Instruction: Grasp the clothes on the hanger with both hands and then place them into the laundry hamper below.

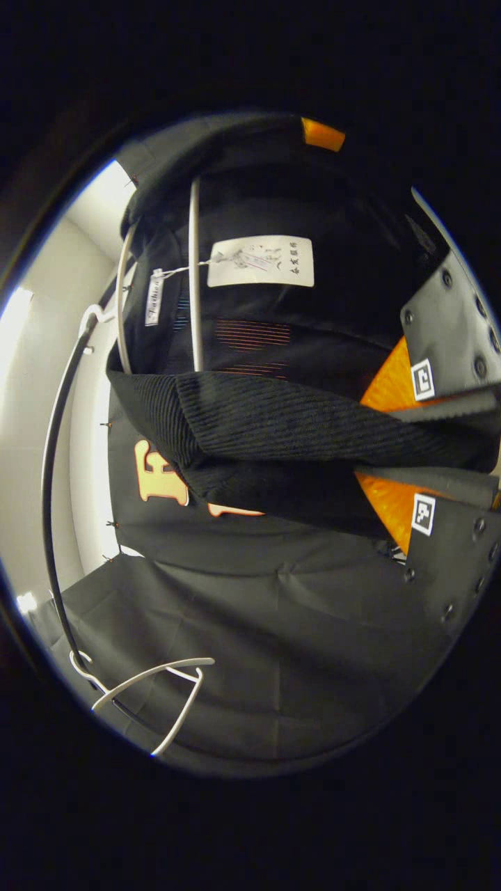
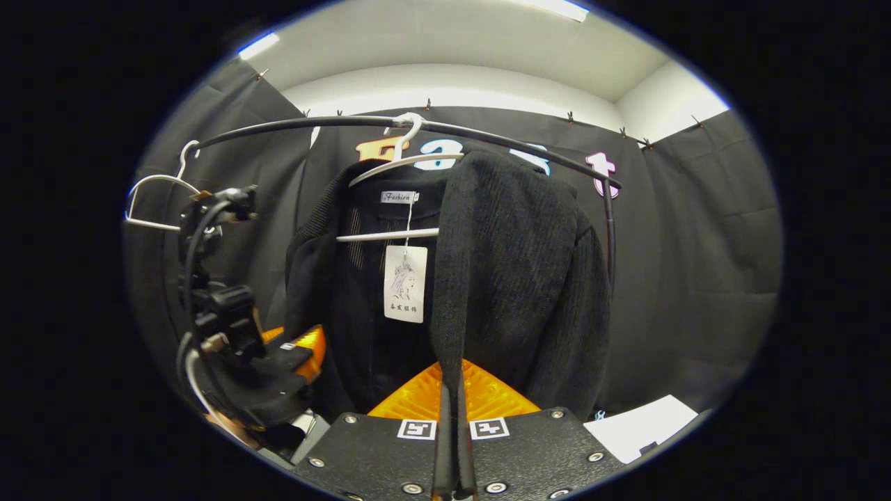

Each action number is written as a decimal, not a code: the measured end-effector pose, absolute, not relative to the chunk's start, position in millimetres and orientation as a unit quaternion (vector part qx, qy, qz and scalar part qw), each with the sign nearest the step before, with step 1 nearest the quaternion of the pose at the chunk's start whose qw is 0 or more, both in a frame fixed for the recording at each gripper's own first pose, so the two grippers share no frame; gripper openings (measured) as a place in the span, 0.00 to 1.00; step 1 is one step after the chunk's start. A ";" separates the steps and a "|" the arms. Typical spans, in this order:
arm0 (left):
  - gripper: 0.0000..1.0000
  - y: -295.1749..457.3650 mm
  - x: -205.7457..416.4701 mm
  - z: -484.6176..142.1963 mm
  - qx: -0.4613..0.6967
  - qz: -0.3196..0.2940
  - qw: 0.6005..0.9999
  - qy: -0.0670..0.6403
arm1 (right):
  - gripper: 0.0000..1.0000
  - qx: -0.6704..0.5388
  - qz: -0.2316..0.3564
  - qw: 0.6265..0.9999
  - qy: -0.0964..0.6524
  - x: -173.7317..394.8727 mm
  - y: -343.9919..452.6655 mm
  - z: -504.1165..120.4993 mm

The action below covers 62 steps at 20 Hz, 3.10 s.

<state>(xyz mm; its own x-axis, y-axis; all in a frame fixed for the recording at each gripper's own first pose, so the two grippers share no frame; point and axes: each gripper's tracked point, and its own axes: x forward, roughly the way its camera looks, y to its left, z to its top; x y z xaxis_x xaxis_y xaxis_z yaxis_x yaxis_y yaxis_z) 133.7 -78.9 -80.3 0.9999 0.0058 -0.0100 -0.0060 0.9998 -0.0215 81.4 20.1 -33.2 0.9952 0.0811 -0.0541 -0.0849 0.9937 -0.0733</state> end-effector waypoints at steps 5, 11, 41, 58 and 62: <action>0.14 -66.3 112.9 -59.3 -0.005 -0.088 0.996 -0.003 | 0.06 -0.006 -0.004 1.000 0.015 74.0 22.2 -23.8; 0.16 -48.7 103.8 -42.6 -0.052 -0.106 0.993 0.014 | 0.02 -0.026 -0.028 0.999 -0.011 69.2 20.3 -5.4; 0.08 -31.5 111.6 83.2 -0.058 -0.066 0.993 -0.075 | 0.00 -0.029 -0.071 0.987 -0.145 40.5 -66.5 135.4; 0.08 -7.3 154.8 177.8 -0.029 -0.042 0.984 -0.169 | 0.00 -0.035 -0.118 0.976 -0.178 79.9 -136.0 199.1; 0.08 12.2 166.8 177.5 -0.032 -0.017 0.984 -0.172 | 0.00 -0.028 -0.125 0.979 -0.158 102.4 -154.0 189.1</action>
<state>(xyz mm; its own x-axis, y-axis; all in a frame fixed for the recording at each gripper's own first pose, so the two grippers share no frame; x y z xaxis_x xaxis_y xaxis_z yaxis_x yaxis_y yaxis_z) 166.8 12.2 177.5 0.9402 -0.0229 0.3397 0.0449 0.9974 -0.0570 102.4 -154.0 189.1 0.9189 -0.2353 0.3166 0.2532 0.9673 -0.0161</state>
